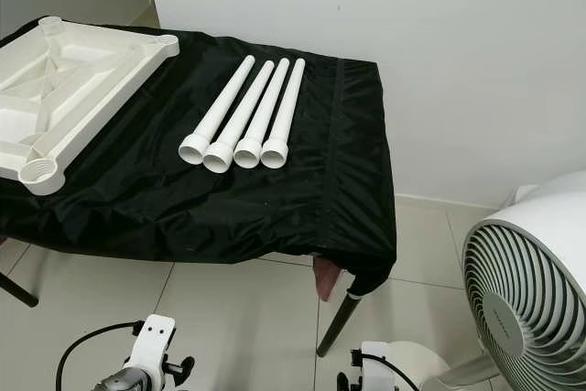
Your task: Building children table
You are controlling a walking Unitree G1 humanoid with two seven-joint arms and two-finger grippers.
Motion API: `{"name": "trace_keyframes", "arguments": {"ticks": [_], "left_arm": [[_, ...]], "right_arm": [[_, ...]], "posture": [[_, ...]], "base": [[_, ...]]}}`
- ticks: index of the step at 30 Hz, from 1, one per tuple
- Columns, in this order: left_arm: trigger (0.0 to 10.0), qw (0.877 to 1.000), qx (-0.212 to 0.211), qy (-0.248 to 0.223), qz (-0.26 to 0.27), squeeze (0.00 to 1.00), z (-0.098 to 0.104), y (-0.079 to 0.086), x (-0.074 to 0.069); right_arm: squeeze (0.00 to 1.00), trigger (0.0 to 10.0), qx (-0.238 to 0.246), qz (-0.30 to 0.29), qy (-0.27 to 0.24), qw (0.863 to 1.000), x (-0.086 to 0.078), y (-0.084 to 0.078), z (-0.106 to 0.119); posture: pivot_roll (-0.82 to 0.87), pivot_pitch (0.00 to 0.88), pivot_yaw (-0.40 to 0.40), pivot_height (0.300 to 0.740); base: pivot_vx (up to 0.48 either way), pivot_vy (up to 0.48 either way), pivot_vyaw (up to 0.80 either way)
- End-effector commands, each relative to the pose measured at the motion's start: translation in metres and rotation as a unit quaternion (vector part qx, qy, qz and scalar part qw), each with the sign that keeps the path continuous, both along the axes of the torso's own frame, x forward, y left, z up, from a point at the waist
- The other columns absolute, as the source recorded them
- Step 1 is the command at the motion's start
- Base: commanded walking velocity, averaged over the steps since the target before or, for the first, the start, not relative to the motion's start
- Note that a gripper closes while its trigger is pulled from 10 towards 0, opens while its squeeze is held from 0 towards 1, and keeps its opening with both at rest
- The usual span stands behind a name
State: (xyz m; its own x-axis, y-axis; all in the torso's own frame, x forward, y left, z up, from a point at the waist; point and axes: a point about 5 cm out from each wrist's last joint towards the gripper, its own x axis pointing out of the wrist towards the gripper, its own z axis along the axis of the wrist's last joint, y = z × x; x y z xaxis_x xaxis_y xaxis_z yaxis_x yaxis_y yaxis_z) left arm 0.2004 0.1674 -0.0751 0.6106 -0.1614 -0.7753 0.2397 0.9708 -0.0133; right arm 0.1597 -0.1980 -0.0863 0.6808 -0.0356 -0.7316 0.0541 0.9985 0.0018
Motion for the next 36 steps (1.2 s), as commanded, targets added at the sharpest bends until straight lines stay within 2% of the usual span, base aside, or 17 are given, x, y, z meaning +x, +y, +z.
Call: {"name": "trace_keyframes", "arguments": {"ticks": [1,11,26,36], "left_arm": [[10.0,1.0,0.008,0.012,0.002,0.0,-0.003,-0.001,-0.0043],[10.0,1.0,0.002,0.016,0.009,0.0,-0.0041,-0.0022,-0.0061],[10.0,0.999,-0.019,0.019,0.027,0.0,-0.0043,-0.0042,-0.0063],[10.0,1.0,-0.012,0.019,0.021,0.0,-0.0034,-0.0018,-0.0047]], "right_arm": [[0.0,10.0,0.003,-0.004,0.015,1.0,-0.0045,0.0018,-0.003],[0.0,10.0,0.005,-0.003,0.017,1.0,-0.0055,0.0057,-0.004],[0.0,10.0,0.006,-0.012,0.016,1.0,-0.0022,-0.0003,-0.0022],[0.0,10.0,0.003,-0.005,0.02,1.0,0.0,0.0015,-0.0021]], "posture": [[-0.03,0.0,0.003,0.74],[-0.04,0.0,0.001,0.74],[-0.04,0.0,-0.012,0.74],[-0.04,0.0,0.004,0.74]], "base": [[0.0,0.0,0.0],[0.0,0.0,0.0],[0.0,0.0,0.0],[0.0,0.0,0.0]]}}
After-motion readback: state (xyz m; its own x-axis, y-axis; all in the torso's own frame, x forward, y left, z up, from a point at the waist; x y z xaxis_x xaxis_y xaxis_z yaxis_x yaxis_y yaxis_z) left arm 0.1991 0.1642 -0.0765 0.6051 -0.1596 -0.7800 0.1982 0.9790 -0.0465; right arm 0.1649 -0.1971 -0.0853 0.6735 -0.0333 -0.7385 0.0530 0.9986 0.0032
